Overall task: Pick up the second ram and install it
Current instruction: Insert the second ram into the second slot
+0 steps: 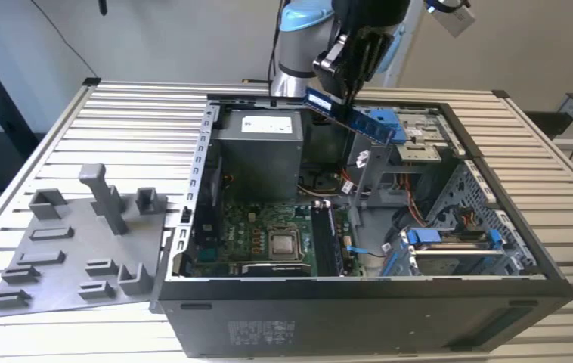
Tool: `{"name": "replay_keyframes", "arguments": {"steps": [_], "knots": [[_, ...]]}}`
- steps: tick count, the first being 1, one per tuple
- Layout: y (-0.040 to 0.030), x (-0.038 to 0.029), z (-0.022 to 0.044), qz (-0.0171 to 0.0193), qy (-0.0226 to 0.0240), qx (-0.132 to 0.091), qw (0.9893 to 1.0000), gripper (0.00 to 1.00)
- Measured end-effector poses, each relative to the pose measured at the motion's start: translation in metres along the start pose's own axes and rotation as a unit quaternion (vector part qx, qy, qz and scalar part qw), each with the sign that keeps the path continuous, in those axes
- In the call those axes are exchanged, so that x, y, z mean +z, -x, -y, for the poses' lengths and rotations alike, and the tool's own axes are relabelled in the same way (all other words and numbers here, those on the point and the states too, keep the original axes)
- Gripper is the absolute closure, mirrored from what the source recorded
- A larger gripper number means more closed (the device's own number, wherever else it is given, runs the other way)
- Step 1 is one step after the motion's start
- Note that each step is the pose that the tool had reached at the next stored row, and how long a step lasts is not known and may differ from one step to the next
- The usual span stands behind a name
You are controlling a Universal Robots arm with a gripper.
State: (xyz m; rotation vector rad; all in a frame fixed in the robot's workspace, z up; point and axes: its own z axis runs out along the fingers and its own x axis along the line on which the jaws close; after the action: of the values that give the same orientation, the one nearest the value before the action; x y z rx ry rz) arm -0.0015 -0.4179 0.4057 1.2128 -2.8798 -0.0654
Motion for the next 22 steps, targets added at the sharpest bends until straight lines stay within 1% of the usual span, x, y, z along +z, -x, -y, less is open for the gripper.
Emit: {"name": "replay_keyframes", "arguments": {"steps": [3, 5, 8, 11, 13, 16, 19, 22], "knots": [[0.0, 0.0005, 0.0, 0.001, 0.0, 0.022, 0.9998, 0.85], [0.0, 0.0008, 0.0, 0.0016, -0.0001, 0.036, 0.9993, 0.85], [0.0, 0.0014, 0.0001, 0.0026, -0.0001, 0.059, 0.9983, 0.85], [0.0, 0.002, 0.0001, 0.0036, -0.0002, 0.081, 0.9967, 0.85], [0.0, 0.0024, 0.0001, 0.0042, -0.0002, 0.095, 0.9955, 0.85], [0.0, 0.0031, 0.0001, 0.0051, -0.0002, 0.116, 0.9933, 0.85], [0.0, 0.0038, 0.0002, 0.0061, -0.0003, 0.137, 0.9906, 0.85], [0.0, 0.0045, 0.0002, 0.007, -0.0003, 0.157, 0.9875, 0.85]]}}
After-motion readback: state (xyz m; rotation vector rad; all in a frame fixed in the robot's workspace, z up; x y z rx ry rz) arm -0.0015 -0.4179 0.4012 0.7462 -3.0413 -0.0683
